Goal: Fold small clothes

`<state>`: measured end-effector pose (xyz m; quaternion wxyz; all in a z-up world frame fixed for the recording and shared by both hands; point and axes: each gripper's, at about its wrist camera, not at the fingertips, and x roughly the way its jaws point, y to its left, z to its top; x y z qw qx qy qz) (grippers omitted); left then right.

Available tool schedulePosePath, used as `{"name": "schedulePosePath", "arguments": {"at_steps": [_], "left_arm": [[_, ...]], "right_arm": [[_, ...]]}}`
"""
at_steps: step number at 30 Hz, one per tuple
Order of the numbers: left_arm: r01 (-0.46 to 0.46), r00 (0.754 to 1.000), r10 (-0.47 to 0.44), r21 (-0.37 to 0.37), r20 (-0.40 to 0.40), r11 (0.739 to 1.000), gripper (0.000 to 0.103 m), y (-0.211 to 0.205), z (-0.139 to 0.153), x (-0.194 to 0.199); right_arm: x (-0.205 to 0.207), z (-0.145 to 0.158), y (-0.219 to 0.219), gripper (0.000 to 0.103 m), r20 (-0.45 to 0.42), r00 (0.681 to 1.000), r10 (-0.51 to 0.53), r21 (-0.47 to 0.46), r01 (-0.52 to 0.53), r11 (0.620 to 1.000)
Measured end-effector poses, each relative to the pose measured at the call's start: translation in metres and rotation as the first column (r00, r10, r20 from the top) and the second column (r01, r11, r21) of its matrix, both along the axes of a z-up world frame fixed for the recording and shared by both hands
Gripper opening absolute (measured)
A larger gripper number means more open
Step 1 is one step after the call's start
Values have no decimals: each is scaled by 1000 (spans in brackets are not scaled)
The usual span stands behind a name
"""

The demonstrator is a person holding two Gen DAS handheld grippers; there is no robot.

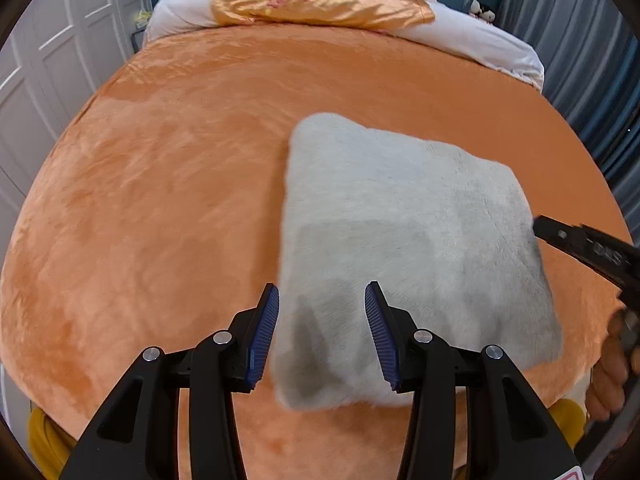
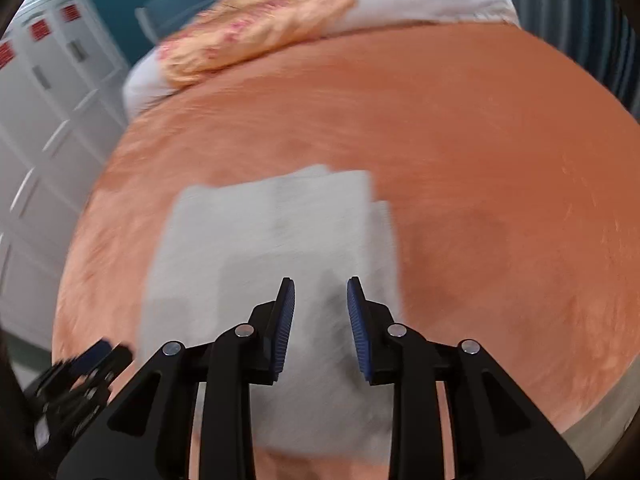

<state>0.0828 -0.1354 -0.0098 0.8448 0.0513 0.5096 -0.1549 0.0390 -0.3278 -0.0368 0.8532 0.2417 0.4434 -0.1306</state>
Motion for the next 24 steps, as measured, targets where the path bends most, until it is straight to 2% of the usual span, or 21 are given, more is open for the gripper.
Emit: {"name": "schedulePosePath", "arguments": {"at_steps": [2, 4, 5, 8, 10, 12, 13, 14, 15, 19, 22, 24], "left_arm": [[-5, 1000, 5, 5, -17, 1000, 45, -7, -6, 5], [-9, 1000, 9, 9, -28, 1000, 45, -10, -10, 7], [-11, 999, 12, 11, -32, 1000, 45, -11, -12, 8], [-10, 999, 10, 22, -34, 1000, 46, -12, -16, 8], [-6, 999, 7, 26, -32, 1000, 47, -13, -18, 10], [0, 1000, 1, 43, -25, 999, 49, -16, -20, 9], [3, 1000, -2, 47, -23, 999, 49, -15, -21, 9], [8, 1000, -7, 51, -22, 999, 51, -17, -23, 8], [10, 1000, -9, 59, -18, 998, 51, -18, -24, 8], [7, 1000, -6, 83, -9, 997, 51, -20, -25, 7], [5, 1000, -4, 64, -19, 998, 51, -16, -21, 6], [11, 1000, -10, 39, -24, 999, 50, -11, -14, 2]], "right_arm": [[14, -18, -7, 27, -40, 999, -2, 14, 3, 1000], [24, -25, -8, 19, -35, 999, 18, 19, -18, 1000], [27, -23, -4, 9, -19, 999, 27, 23, -26, 999], [19, 2, -14, 7, 73, 997, 21, -19, -20, 1000], [15, 4, -22, 7, 92, 996, 4, -10, -3, 1000], [24, -19, -27, 7, 26, 1000, -10, 2, 10, 1000], [32, -42, -26, 7, -43, 999, -5, 1, 5, 1000], [36, -60, -24, 7, -73, 997, 8, 5, -8, 1000], [36, -65, -21, 7, -61, 998, 13, -14, -14, 1000], [24, -29, -14, 9, -13, 1000, 12, -34, -13, 999], [-11, 0, -11, 10, 64, 998, 11, -13, -10, 1000], [-37, 8, -5, 10, 77, 997, 22, 3, -23, 1000]]}}
